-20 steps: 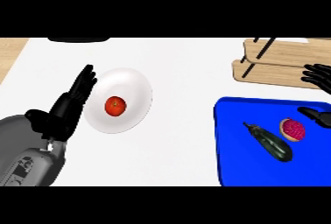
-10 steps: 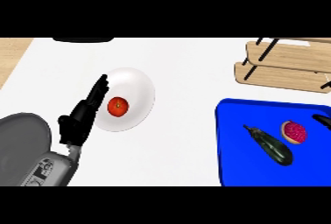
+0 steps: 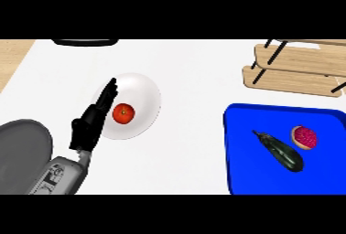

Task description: Pick the cupcake from the tray and place it in the tiered shelf

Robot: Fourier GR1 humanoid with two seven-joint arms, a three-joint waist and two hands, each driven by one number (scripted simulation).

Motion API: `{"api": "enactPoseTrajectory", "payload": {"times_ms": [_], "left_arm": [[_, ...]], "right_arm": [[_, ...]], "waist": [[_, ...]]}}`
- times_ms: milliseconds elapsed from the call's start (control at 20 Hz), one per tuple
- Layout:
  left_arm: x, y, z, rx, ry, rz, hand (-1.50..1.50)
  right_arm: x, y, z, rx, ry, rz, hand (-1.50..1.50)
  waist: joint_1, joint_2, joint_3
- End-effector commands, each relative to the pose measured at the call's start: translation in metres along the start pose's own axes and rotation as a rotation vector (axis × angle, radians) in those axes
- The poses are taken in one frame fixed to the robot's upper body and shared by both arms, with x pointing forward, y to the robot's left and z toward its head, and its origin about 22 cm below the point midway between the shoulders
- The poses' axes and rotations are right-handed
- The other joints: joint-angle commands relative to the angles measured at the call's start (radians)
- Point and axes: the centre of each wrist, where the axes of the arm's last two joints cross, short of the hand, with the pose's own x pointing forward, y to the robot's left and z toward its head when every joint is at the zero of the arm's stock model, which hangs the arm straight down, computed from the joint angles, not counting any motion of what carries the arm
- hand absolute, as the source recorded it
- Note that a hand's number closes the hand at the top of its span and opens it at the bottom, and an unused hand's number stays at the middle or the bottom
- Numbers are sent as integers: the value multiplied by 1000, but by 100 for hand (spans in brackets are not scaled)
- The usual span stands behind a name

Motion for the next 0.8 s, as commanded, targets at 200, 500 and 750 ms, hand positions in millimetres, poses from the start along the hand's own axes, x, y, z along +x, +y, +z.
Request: {"api": "enactPoseTrajectory", "payload": {"times_ms": [200, 500, 750], "left_arm": [[-6, -4, -3, 16, 10, -6, 0], [-6, 2, 0, 8, 15, 3, 0], [-1, -14, 18, 29, 22, -12, 0]], "right_arm": [[61, -20, -39, 246, 55, 248, -150], [93, -2, -50, 460, 130, 557, -150], [100, 9, -40, 464, 167, 660, -150]], "waist": [[-14, -7, -3], [-28, -13, -5], [-31, -15, -4]]}}
